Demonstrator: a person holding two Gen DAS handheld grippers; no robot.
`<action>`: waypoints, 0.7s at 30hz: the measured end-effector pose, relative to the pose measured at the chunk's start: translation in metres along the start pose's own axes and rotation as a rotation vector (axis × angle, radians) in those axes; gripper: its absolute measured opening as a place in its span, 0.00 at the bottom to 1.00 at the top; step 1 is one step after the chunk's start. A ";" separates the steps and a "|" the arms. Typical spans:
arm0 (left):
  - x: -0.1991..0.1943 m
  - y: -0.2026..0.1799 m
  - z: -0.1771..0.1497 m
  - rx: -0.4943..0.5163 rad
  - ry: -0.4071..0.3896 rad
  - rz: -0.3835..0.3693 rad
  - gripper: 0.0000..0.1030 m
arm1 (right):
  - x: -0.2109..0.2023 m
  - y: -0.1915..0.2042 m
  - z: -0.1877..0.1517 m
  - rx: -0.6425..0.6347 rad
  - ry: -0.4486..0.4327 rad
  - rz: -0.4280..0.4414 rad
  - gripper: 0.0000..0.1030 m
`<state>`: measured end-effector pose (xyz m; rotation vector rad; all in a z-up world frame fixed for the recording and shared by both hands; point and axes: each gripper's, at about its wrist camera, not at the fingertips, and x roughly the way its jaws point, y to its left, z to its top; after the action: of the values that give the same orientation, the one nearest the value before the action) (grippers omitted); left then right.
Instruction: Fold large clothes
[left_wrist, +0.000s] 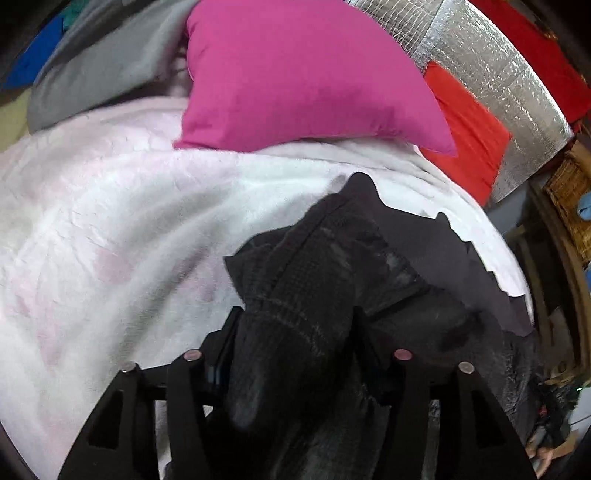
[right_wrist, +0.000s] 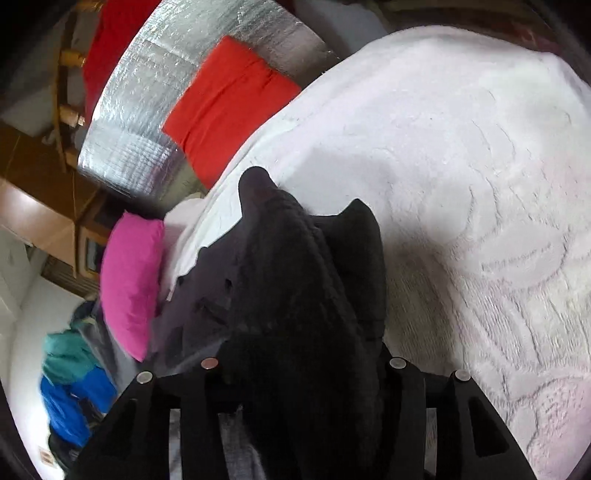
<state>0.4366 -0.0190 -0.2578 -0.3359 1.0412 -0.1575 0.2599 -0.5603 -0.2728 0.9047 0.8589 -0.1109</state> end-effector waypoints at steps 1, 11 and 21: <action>-0.006 -0.001 -0.001 0.014 -0.014 0.024 0.63 | -0.006 0.002 0.000 -0.011 -0.005 -0.018 0.55; -0.069 0.015 -0.029 0.082 -0.147 0.161 0.73 | -0.105 -0.016 -0.014 0.058 -0.148 -0.014 0.63; -0.087 0.050 -0.082 -0.035 -0.007 0.127 0.74 | -0.138 -0.035 -0.065 0.191 -0.068 0.073 0.66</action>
<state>0.3204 0.0370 -0.2416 -0.3003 1.0557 -0.0239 0.1126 -0.5706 -0.2200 1.1039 0.7603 -0.1615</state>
